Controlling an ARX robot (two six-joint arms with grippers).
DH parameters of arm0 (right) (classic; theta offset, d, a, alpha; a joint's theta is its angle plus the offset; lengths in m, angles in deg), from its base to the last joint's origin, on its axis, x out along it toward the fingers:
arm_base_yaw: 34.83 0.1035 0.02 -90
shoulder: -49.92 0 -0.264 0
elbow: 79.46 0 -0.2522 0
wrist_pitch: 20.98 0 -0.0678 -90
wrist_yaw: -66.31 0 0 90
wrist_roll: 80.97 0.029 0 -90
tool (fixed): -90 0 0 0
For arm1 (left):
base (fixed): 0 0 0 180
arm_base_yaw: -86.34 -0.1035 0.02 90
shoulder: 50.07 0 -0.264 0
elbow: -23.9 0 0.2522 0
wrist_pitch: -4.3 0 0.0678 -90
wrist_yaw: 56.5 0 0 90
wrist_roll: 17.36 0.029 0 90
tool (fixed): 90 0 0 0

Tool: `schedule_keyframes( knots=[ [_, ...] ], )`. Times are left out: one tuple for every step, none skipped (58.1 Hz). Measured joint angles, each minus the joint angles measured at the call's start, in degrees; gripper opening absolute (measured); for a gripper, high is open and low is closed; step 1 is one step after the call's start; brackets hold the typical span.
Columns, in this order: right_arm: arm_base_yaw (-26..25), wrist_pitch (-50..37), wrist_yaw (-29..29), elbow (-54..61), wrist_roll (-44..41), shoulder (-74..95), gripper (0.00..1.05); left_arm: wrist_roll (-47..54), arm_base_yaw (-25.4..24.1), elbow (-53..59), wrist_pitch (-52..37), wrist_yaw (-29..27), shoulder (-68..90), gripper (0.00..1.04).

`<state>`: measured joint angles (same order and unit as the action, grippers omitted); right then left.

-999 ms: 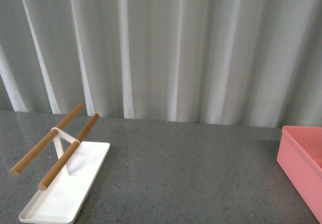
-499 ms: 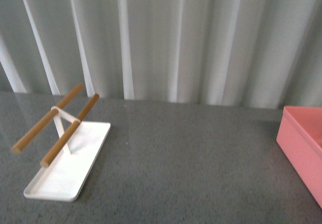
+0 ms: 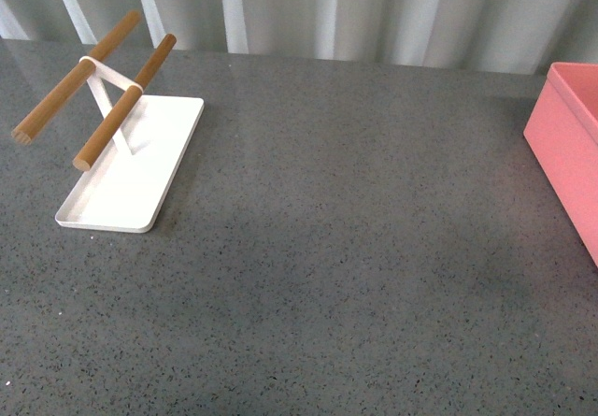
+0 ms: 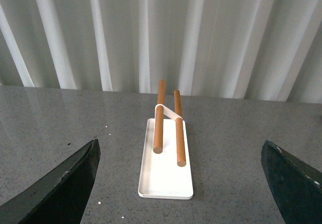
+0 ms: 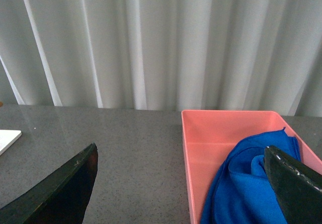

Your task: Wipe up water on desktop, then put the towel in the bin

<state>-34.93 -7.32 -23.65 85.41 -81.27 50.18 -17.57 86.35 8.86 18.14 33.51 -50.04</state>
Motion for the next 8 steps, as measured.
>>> schedule_keyframes(
  knots=[
    [0.0,0.0,0.0,0.0,0.0,0.0,0.98,0.0,0.0,0.0,0.0,0.0,0.0,0.98],
    [0.0,0.0,0.0,0.0,0.0,0.0,0.98,0.0,0.0,0.0,0.0,0.0,0.0,0.98],
    [0.0,0.0,0.0,0.0,0.0,0.0,0.98,0.0,0.0,0.0,0.0,0.0,0.0,0.98],
    [0.0,0.0,0.0,0.0,0.0,0.0,0.98,0.0,0.0,0.0,0.0,0.0,0.0,0.98],
    [0.0,0.0,0.0,0.0,0.0,0.0,0.98,0.0,0.0,0.0,0.0,0.0,0.0,0.98],
    [0.0,0.0,0.0,0.0,0.0,0.0,0.98,0.0,0.0,0.0,0.0,0.0,0.0,0.98],
    [0.0,0.0,0.0,0.0,0.0,0.0,0.98,0.0,0.0,0.0,0.0,0.0,0.0,0.98],
    [0.0,0.0,0.0,0.0,0.0,0.0,0.98,0.0,0.0,0.0,0.0,0.0,0.0,0.98]
  ],
)
